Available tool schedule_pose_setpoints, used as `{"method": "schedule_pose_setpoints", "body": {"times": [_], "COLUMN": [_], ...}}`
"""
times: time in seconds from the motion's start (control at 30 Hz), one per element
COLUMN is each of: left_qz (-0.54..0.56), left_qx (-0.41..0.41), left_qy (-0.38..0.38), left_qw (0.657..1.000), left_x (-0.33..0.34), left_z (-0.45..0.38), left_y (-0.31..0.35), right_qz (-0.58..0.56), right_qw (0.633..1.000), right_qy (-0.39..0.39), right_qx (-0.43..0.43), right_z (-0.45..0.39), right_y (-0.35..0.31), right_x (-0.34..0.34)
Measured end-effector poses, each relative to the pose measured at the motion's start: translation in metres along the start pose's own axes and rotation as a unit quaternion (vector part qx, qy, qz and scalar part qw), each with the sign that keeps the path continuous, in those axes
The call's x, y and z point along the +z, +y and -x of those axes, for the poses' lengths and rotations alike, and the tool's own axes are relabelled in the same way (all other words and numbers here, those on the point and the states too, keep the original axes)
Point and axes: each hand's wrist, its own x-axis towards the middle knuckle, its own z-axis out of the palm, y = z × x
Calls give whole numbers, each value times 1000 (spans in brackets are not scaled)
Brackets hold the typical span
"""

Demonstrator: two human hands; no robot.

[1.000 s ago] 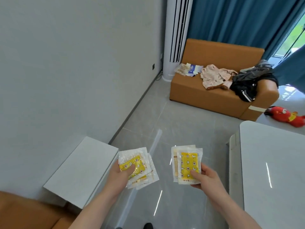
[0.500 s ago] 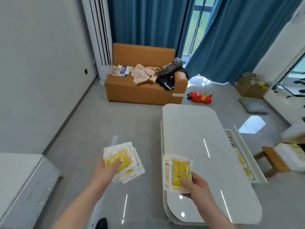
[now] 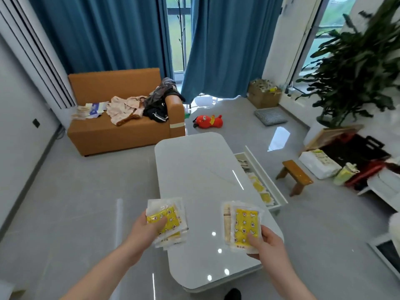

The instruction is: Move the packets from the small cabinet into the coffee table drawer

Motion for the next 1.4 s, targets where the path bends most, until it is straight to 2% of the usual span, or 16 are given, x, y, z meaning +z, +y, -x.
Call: {"method": "schedule_pose_setpoints", "body": {"times": [0.33, 0.5, 0.63, 0.73, 0.9, 1.03, 1.17, 1.4], "left_qz": [5, -9, -39, -47, 9, 52, 72, 101], "left_qx": [-32, -20, 12, 11, -38, -96, -104, -134], "left_qy": [-75, -120, -148, -124, -41, 20, 76, 164], "left_qw": [997, 993, 988, 991, 998, 994, 989, 972], "left_x": [210, 324, 393, 434, 499, 550, 590, 622], "left_z": [-88, -117, -134, -152, -177, -191, -200, -227], "left_y": [32, 77, 112, 122, 118, 115, 125, 127], "right_qz": [-6, -21, -48, -51, -42, -19, 18, 82], "right_qw": [998, 994, 991, 992, 996, 996, 995, 987], "right_qy": [44, 100, 112, 101, 51, 23, -36, -100], "right_qx": [33, 40, 45, 49, 64, 81, 94, 95], "right_z": [-111, -150, -188, -229, -302, -359, -412, -508], "right_y": [-24, -32, -42, -45, -55, -66, -84, -117], "right_x": [-160, -254, -306, -338, -393, -452, -496, -496]}}
